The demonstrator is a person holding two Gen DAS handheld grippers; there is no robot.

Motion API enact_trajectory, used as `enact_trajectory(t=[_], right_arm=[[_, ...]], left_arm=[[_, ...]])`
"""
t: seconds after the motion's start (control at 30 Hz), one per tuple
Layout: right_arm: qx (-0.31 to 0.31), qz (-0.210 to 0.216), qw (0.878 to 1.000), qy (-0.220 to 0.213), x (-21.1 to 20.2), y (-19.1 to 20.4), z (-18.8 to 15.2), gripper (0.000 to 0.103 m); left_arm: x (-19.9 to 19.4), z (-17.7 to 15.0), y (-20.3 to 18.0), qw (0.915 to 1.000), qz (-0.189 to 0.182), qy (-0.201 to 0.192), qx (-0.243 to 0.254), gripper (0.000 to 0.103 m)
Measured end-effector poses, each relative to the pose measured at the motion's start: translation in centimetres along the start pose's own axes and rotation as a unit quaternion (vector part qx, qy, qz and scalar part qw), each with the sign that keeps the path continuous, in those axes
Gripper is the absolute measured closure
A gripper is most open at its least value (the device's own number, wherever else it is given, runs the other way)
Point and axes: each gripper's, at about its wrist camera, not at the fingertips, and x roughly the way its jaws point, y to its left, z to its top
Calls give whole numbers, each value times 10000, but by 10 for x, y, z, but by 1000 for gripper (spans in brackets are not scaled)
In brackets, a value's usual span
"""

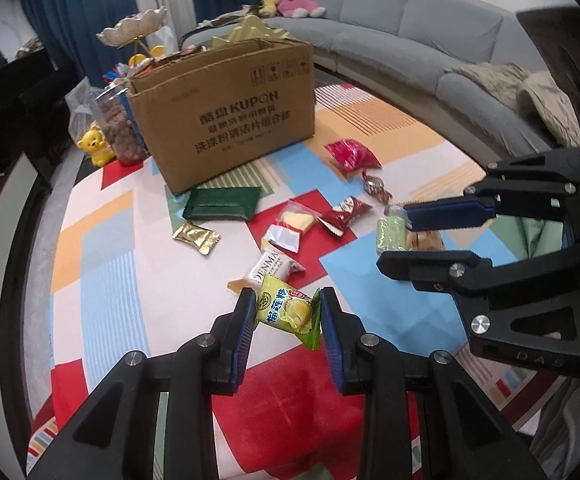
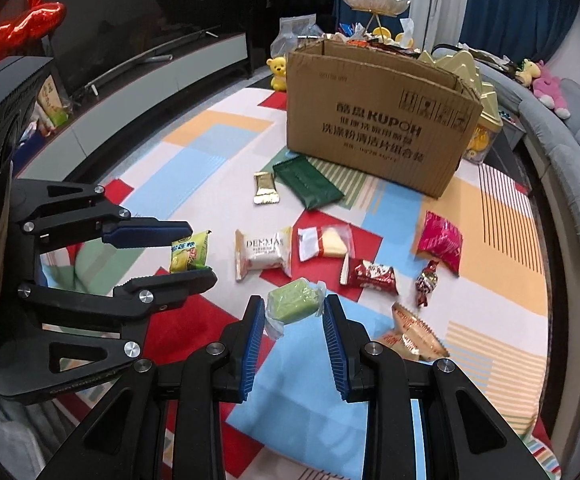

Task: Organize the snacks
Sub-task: 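Carry the yellow-green candy with the left tool over the cardboard box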

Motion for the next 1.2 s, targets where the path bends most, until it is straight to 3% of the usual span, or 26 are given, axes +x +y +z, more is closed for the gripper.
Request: enact_trajectory(t=[0.6,1.2], right_arm=[[368,-201,9982,-428,-27,-23,34,71],[660,-525,9914,-1004,-42,-46,88,71]], left_arm=[[-18,40,12,9970,512,-356,-457,71],[-30,95,43,9845,1108,-747,-1139,70]])
